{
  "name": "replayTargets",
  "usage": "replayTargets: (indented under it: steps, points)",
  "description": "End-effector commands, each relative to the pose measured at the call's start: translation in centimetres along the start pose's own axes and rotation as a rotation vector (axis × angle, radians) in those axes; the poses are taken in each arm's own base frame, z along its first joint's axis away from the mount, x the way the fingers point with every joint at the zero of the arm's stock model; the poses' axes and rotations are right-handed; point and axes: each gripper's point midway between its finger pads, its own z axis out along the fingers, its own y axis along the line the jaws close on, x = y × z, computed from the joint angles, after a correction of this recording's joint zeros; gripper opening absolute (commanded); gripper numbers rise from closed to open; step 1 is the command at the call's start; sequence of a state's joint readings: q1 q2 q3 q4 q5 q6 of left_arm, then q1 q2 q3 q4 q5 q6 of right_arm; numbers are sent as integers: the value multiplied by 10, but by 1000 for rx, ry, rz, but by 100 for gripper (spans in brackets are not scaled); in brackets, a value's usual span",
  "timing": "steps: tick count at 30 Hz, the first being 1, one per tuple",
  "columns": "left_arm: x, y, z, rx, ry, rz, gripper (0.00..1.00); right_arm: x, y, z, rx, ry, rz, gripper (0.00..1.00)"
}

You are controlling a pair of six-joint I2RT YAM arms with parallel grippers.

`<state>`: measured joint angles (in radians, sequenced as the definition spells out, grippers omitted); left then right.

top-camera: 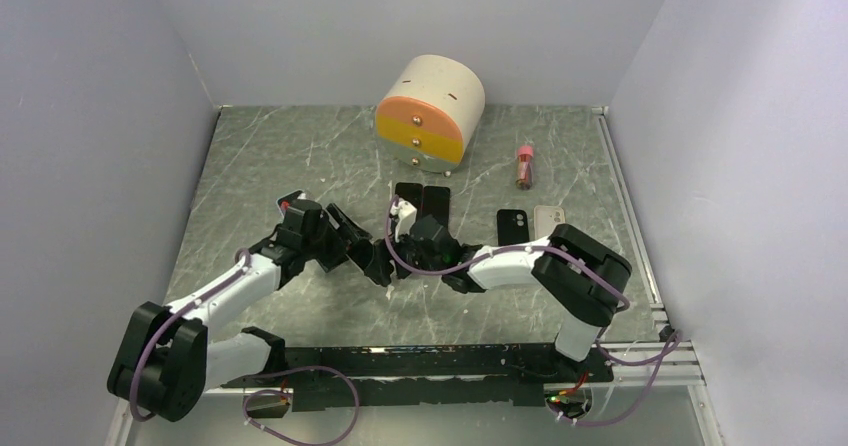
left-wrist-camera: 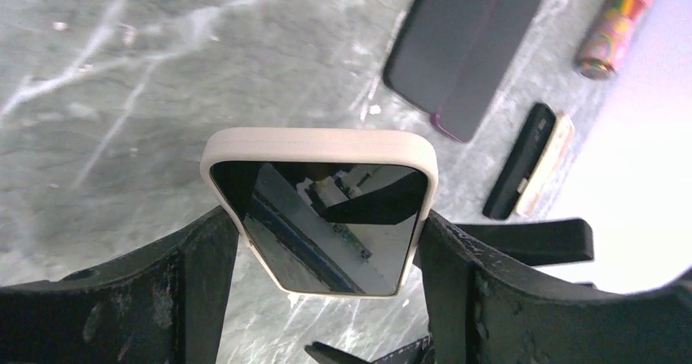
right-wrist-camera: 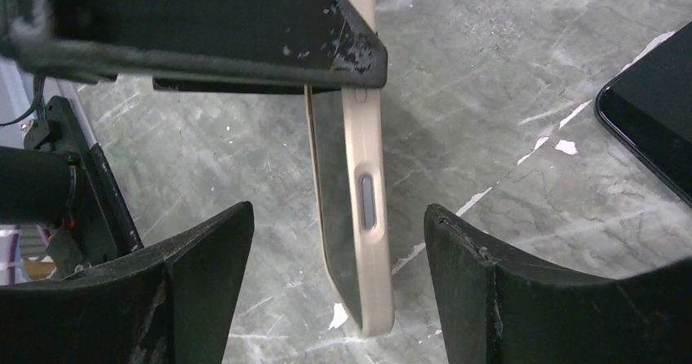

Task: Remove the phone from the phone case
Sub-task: Pick up the phone at the center of the board.

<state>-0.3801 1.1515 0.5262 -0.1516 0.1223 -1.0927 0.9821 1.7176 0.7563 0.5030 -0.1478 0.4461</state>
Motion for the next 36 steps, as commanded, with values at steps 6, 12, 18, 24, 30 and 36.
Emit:
replayTargets:
  steps: [6,12,18,24,30,36]
  points:
    - [2,-54,-19,295,-12,95,6,-34,9,13,-17,-137,-8,57]
    - [1,-63,-28,366,-39,159,25,-36,18,5,-78,-170,-12,23]
    - [-10,-67,-43,402,-131,247,64,-53,18,-20,-132,-234,-9,0]
    - [-16,-80,-62,532,-232,318,76,-75,22,-56,-276,-343,57,0]
    - [-8,-94,-76,687,-244,363,76,-88,33,-85,-424,-419,117,0]
    - [1,-107,-82,799,-214,401,75,-100,49,-104,-513,-462,96,0]
